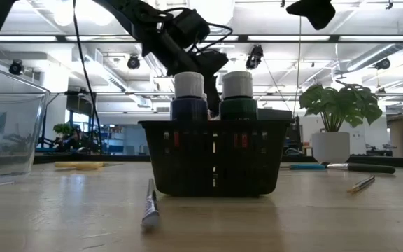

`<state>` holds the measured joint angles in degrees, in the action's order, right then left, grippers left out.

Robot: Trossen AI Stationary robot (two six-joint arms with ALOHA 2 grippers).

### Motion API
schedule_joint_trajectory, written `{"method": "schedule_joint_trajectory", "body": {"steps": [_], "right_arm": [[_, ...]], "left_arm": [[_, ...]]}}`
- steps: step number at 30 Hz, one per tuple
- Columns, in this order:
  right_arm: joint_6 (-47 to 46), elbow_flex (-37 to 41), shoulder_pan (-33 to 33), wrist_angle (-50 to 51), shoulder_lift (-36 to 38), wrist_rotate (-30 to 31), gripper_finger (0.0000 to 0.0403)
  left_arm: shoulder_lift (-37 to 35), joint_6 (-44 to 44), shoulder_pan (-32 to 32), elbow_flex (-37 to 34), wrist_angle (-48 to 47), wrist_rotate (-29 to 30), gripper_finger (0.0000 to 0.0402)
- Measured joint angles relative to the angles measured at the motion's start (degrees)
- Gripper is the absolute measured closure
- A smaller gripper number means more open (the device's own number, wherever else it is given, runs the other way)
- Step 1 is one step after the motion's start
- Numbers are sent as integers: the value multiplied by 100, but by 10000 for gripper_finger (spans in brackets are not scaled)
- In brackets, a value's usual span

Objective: Pick & Place Paint Supplies
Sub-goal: Put the silver highlighter brush into the yellow bin, then put the bottom right silver eyeshadow brush into the yellow bin

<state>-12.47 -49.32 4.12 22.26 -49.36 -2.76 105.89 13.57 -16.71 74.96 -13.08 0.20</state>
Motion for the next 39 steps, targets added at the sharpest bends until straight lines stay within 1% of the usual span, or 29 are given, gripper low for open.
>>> {"method": "schedule_joint_trajectory", "body": {"steps": [7,10,13,15,16,19,21,24,27,29,31,34,37,39], "right_arm": [[-138,0,-2,39,-31,29,60],[-315,1,-2,217,-31,177,60],[-597,37,-2,492,-33,319,60],[-810,118,6,644,-36,315,60],[-889,180,39,686,-37,269,60],[-1006,454,215,710,-35,-74,60],[-1007,677,413,719,-41,-314,60],[-973,1038,861,449,-102,-545,60],[-1108,1346,1335,-394,-216,-629,60],[-1232,1418,1622,-764,-303,-609,60],[-1353,1413,1861,-934,-428,-436,60],[-1623,1326,2160,-932,-678,-149,60],[-2072,1236,2391,-917,-1126,-133,60],[-2323,1146,2534,-894,-1539,-133,60]], "left_arm": [[-3,-188,3,13,49,128,285],[-113,-527,-4,13,61,153,270],[-438,-893,4,13,57,96,265],[-759,-1269,44,13,24,-204,265],[-951,-1486,79,13,23,-460,264],[-1516,-2113,274,-12,-23,-1302,264],[-1848,-2448,474,-31,-85,-1590,264],[-2300,-2992,805,-131,-125,-1600,264],[-2681,-3548,1152,-385,-129,-1566,264],[-2895,-3786,1354,-581,-143,-1571,264],[-3092,-3867,1505,-758,-143,-1548,264],[-3318,-3869,1625,-971,-105,-1261,264],[-3455,-3644,1657,-1179,-22,-1034,264],[-3495,-3447,1657,-1300,21,-992,264]]}}
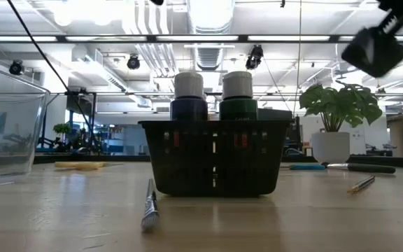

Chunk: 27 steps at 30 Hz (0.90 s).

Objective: Pick & Place Paint Supplies
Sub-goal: Put the bottom right silver eyeshadow brush into the yellow bin

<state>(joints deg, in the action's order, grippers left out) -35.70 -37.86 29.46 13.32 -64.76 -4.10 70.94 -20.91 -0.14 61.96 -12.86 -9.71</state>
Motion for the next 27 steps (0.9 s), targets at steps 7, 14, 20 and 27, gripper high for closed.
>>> {"method": "schedule_joint_trajectory", "body": {"steps": [7,14,20,27], "right_arm": [[-335,-614,315,16,-1446,-1,60],[-403,-1189,395,24,-2540,0,60],[-402,-1687,575,945,-3386,373,60],[-407,-2079,813,1140,-3825,1008,60]], "left_arm": [[43,275,-4,-521,368,37,263],[41,206,-7,-886,1085,272,263],[39,186,4,-873,1137,269,263],[39,229,7,-870,1172,267,264]]}}
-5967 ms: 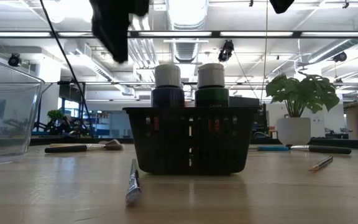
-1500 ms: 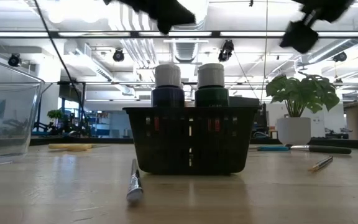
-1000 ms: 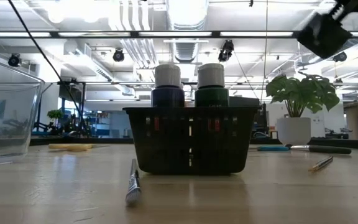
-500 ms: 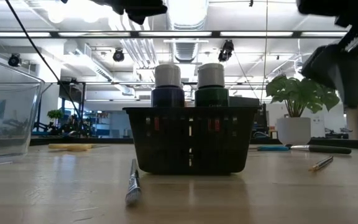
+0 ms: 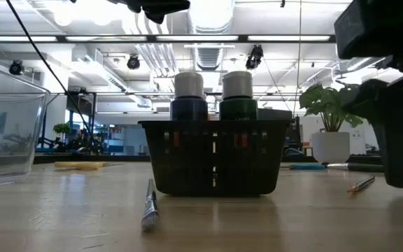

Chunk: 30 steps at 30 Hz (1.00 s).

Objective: Pick & Place Paint Supplies
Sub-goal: Put the bottom right silver eyeshadow brush into the yellow bin

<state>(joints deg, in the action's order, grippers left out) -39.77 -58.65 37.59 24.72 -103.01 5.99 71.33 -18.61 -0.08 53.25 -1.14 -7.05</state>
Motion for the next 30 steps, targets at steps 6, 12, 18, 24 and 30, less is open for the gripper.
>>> {"method": "schedule_joint_trajectory", "body": {"steps": [6,12,18,24,30], "right_arm": [[-103,-126,204,264,-78,666,60],[-372,-105,294,398,-75,820,60],[-463,-99,312,354,-78,906,60],[-510,-97,312,338,-78,921,62],[-495,-110,312,335,-78,909,116]], "left_arm": [[0,45,0,0,71,-2,264],[0,66,0,-2,142,-4,264],[0,68,0,-2,142,-9,264],[0,68,2,-2,140,-14,264],[0,68,2,-2,137,-13,264]]}}
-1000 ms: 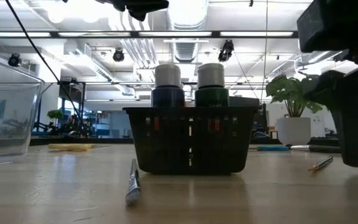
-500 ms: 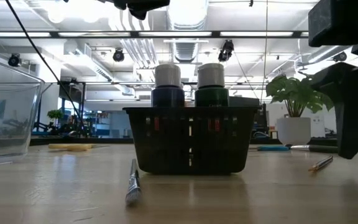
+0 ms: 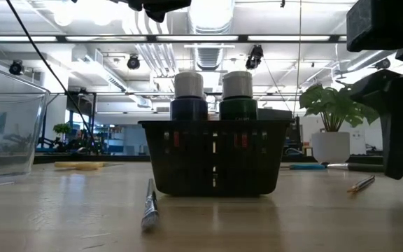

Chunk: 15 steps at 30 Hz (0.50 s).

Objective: Pick & Place Paint Supplies
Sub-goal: Put the bottom right silver eyeshadow brush into the yellow bin

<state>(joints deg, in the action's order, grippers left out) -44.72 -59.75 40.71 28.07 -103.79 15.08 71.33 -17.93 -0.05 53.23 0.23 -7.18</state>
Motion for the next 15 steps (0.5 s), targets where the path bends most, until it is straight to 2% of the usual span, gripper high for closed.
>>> {"method": "schedule_joint_trajectory", "body": {"steps": [7,11,15], "right_arm": [[41,-2,79,-120,0,-142,197],[141,3,116,-223,-40,-112,217],[213,18,115,-217,-173,37,220]], "left_arm": [[0,1,0,0,-3,0,264],[0,2,0,0,-4,1,264],[2,2,0,-2,-7,0,264]]}}
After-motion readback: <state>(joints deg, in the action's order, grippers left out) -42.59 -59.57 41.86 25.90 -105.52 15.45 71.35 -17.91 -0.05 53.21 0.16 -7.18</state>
